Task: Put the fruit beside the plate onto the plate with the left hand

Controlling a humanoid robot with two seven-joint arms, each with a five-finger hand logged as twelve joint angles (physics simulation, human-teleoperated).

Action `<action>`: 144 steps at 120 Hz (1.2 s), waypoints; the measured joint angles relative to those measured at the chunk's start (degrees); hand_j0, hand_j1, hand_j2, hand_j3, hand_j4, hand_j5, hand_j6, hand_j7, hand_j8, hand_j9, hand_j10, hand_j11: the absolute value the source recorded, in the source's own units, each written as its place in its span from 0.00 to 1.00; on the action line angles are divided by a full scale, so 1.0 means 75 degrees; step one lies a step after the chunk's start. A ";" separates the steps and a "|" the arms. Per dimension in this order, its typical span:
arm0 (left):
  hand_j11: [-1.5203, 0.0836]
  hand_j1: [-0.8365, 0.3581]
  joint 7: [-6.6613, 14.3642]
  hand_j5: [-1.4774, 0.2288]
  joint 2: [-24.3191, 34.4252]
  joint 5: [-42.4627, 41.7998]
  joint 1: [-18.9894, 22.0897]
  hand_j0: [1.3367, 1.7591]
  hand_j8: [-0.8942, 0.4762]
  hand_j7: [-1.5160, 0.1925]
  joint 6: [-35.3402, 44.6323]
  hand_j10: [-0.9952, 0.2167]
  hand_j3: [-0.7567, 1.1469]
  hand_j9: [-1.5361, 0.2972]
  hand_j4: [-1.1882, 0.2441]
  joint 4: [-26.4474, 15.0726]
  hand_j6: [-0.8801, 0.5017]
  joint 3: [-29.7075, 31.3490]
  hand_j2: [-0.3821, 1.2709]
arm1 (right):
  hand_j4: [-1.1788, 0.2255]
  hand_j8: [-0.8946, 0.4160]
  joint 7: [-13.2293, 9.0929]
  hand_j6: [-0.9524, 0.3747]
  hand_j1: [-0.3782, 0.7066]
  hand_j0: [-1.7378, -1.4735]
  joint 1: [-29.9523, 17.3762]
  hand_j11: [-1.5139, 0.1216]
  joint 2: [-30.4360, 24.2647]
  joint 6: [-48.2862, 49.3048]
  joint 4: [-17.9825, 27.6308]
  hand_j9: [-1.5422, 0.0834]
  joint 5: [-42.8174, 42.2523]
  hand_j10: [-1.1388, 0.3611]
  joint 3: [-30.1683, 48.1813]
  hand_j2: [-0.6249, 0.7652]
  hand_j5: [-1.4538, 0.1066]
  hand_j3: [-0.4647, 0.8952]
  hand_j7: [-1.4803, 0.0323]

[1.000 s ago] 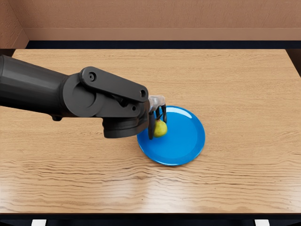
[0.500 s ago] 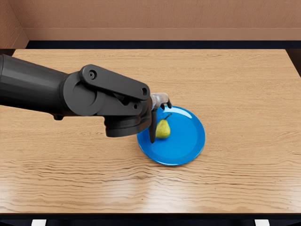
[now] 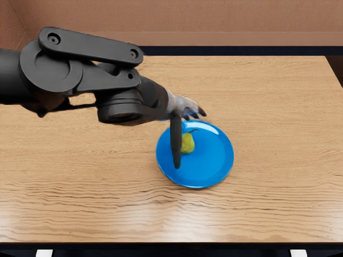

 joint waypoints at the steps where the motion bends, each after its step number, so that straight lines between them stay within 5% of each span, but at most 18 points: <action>1: 0.93 0.98 -0.0012 0.85 0.0061 -0.0031 0.0000 0.76 0.64 0.87 -0.0075 0.81 0.40 0.83 0.82 0.0000 0.62 -0.0019 0.23 | 0.82 0.66 0.0000 0.70 0.05 0.30 0.0000 0.91 0.0000 0.0000 0.0001 0.93 0.0000 0.74 0.0000 0.45 0.91 0.34 0.96; 67: 0.95 0.99 -0.0649 0.87 0.3486 -0.1625 0.1291 0.76 0.65 0.89 -0.4186 0.82 0.40 0.84 0.83 -0.0011 0.64 -0.1038 0.23 | 0.82 0.66 0.0000 0.70 0.05 0.30 0.0000 0.91 0.0000 0.0000 0.0000 0.93 0.0000 0.74 0.0000 0.45 0.91 0.34 0.96; 114: 0.95 0.99 -0.1036 0.87 0.5905 -0.2629 0.3102 0.76 0.65 0.89 -0.4552 0.82 0.40 0.84 0.83 0.0074 0.64 -0.1706 0.23 | 0.82 0.66 0.0000 0.70 0.05 0.30 0.0000 0.91 0.0000 0.0000 0.0000 0.93 0.0000 0.74 0.0000 0.45 0.91 0.34 0.96; 144: 0.95 0.99 -0.1027 0.87 0.6093 -0.2667 0.3400 0.76 0.65 0.89 -0.4561 0.82 0.40 0.84 0.83 0.0118 0.64 -0.2010 0.23 | 0.82 0.66 0.0000 0.70 0.05 0.30 0.0000 0.91 0.0000 0.0000 0.0001 0.93 0.0000 0.74 0.0000 0.45 0.91 0.34 0.96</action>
